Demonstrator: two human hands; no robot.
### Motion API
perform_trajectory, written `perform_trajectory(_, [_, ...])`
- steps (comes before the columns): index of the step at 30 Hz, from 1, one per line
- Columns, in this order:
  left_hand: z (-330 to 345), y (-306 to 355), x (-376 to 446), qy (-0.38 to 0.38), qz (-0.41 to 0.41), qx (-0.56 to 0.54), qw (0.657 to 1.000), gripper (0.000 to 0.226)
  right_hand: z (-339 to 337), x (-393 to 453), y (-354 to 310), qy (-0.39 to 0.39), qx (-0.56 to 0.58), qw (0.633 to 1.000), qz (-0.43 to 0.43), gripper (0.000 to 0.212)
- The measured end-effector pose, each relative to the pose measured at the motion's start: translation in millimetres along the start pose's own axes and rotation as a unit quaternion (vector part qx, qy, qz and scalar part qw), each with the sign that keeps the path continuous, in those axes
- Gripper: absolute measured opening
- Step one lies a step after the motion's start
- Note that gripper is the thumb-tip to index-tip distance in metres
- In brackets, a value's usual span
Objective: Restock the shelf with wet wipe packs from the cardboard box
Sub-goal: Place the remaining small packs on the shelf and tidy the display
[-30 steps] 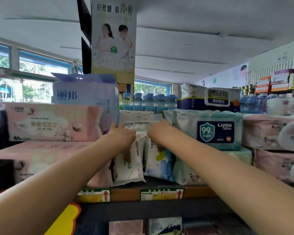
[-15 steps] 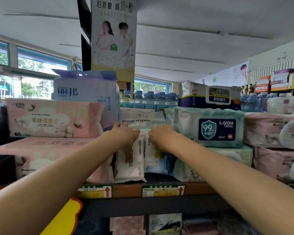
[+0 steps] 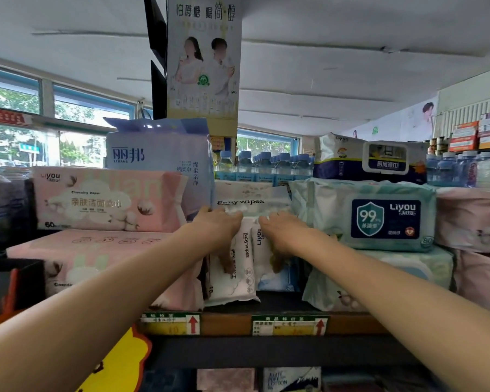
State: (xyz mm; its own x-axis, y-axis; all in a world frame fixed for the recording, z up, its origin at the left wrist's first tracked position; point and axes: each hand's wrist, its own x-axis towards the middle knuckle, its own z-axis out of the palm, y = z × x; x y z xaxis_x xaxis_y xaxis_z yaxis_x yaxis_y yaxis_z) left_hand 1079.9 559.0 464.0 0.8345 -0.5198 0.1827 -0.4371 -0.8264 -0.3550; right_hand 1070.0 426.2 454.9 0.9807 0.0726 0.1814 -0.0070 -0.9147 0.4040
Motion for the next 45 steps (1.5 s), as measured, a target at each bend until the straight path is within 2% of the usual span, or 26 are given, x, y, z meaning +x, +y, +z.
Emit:
perform_trajectory(2, [0.6,0.9,1.6,0.040,-0.003,0.034,0.999,0.093,3.6,-0.6,-1.6,0.041,0.011,0.999,0.003,0.082])
perform_trajectory(4, [1.3,7.7,4.7,0.096,0.002,0.090,0.991,0.083,6.8,0.6,-5.7,0.075,0.009,0.997,0.014,0.073])
perform_trajectory(7, [1.1,17.2,8.7,0.137,0.020,0.150,0.979,0.066,6.1,5.4,-6.5,0.066,0.015,0.997,0.026,0.072])
perform_trajectory(9, [1.0,13.1,6.8,0.103,0.016,0.148,0.983,0.069,4.1,5.8,-2.5,0.038,0.009,0.999,0.029,0.063])
perform_trajectory(12, [3.2,-1.7,0.9,0.019,-0.034,0.106,0.994,0.089,5.3,7.2,5.7,0.023,-0.089,0.995,0.043,0.049])
perform_trajectory(14, [4.8,-6.4,-1.0,-0.008,-0.050,0.074,0.996,0.092,7.9,8.3,7.3,0.036,-0.135,0.989,0.038,0.042])
perform_trajectory(18, [-0.1,-7.9,0.6,-0.051,-0.048,0.015,0.997,0.109,3.9,7.4,7.3,0.044,-0.112,0.992,0.031,0.046])
perform_trajectory(20, [-2.5,-10.4,4.6,-0.056,-0.025,-0.012,0.998,0.108,0.9,6.5,6.9,0.026,-0.102,0.994,0.040,0.053])
perform_trajectory(22, [-3.9,-10.9,6.6,-0.044,0.016,0.012,0.999,0.104,-0.8,10.9,8.6,0.002,-0.080,0.995,0.051,0.055])
perform_trajectory(26, [-2.2,-9.0,10.2,-0.010,0.081,0.054,0.995,0.098,-7.4,22.9,18.0,-0.032,-0.020,0.999,0.036,0.047])
perform_trajectory(28, [-0.1,-11.3,11.8,-0.006,0.089,0.056,0.994,0.099,-7.9,23.9,18.2,-0.012,-0.005,1.000,-0.005,0.045])
perform_trajectory(31, [1.5,-14.8,15.2,-0.004,0.093,0.062,0.994,0.103,-6.3,22.7,10.8,0.059,0.033,0.996,-0.055,0.051])
perform_trajectory(35, [0.9,-14.2,14.6,-0.013,0.089,0.051,0.995,0.103,-10.5,26.9,11.8,0.011,-0.002,0.998,-0.064,0.064])
perform_trajectory(39, [-7.8,-30.1,8.3,-0.054,0.046,-0.065,0.995,0.080,-18.4,31.7,24.1,0.014,-0.097,0.991,-0.087,0.035])
perform_trajectory(41, [-11.9,-38.1,5.7,-0.048,0.043,-0.042,0.997,0.061,-17.8,30.8,22.4,0.007,-0.124,0.988,-0.095,0.030])
perform_trajectory(43, [-11.7,-40.5,4.4,-0.013,0.064,0.000,0.998,0.044,-17.2,27.0,18.4,-0.003,-0.129,0.987,-0.092,0.040])
perform_trajectory(45, [-10.9,-39.2,6.0,0.031,0.087,-0.023,0.995,0.029,-23.8,17.0,18.4,-0.016,-0.035,0.997,-0.073,0.065])
